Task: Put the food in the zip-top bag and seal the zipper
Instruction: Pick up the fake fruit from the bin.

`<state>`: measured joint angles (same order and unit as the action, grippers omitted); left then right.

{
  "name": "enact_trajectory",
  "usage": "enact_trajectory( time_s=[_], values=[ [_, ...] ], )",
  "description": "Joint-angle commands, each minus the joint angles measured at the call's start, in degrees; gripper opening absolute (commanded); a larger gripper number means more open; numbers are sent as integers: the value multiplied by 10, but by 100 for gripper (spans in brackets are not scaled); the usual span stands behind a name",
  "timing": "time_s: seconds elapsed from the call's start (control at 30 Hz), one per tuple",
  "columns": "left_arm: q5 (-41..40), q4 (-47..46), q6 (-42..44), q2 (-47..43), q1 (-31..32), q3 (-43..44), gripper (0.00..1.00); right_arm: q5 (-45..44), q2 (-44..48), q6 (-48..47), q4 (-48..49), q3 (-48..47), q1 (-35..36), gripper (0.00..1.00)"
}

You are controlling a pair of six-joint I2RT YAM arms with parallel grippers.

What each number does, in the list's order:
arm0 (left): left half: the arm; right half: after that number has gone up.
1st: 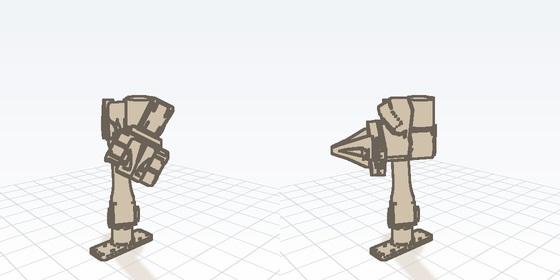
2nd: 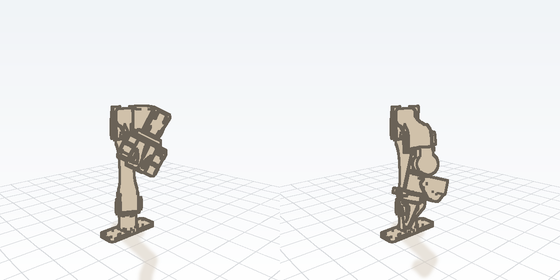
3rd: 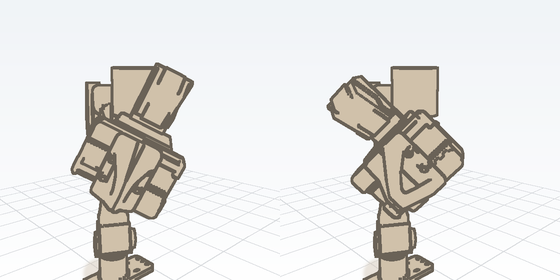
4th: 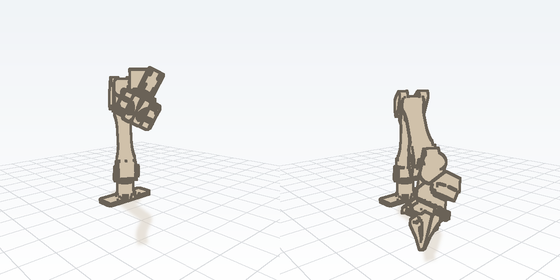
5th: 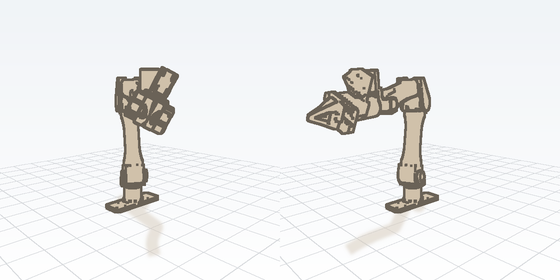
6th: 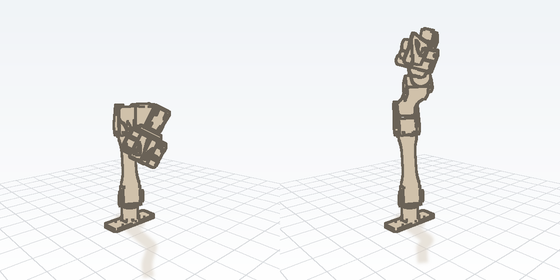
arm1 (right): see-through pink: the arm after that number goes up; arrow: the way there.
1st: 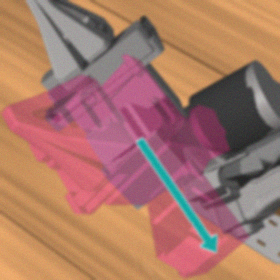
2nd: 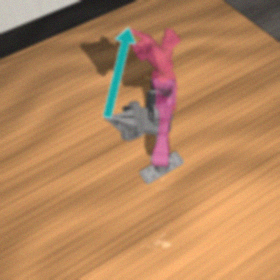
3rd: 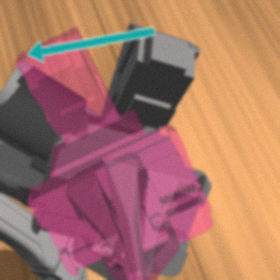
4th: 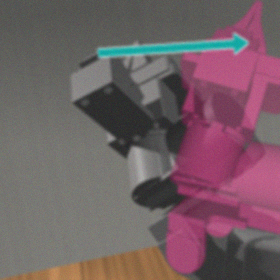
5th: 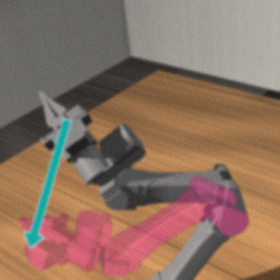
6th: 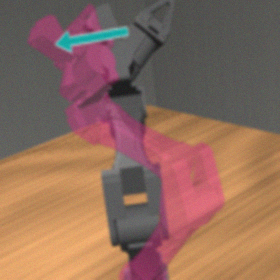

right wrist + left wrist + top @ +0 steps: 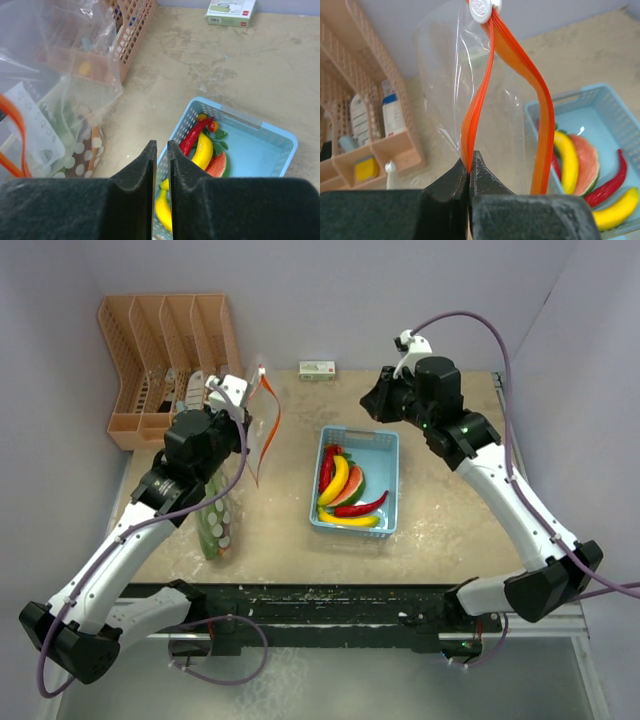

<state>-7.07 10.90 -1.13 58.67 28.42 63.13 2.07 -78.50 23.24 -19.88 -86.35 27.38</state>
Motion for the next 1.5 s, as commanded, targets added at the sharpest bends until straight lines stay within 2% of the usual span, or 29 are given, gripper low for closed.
enact_trajectory(
  time_s=[0.0,0.13,0.3,0.5,0.63,1.1,1.47],
  values=[
    [-82,95,41,6,-2,17,0,70,-6,-18,24,2,0,18],
    [-56,108,0,41,-2,3,0,64,-13,-9,18,25,0,19],
    [22,31,-60,77,-1,-54,0,13,-17,-14,31,73,0,33],
    [42,-33,-83,102,-1,-92,0,-32,-68,-10,-18,91,0,47],
    [49,-49,-81,111,-1,-103,0,-29,-103,8,-14,100,0,54],
    [64,-66,-85,99,-1,-117,0,-29,-284,45,29,65,17,52],
    [62,-68,-84,92,-1,-121,0,-22,-331,53,53,63,20,53]
  ],
)
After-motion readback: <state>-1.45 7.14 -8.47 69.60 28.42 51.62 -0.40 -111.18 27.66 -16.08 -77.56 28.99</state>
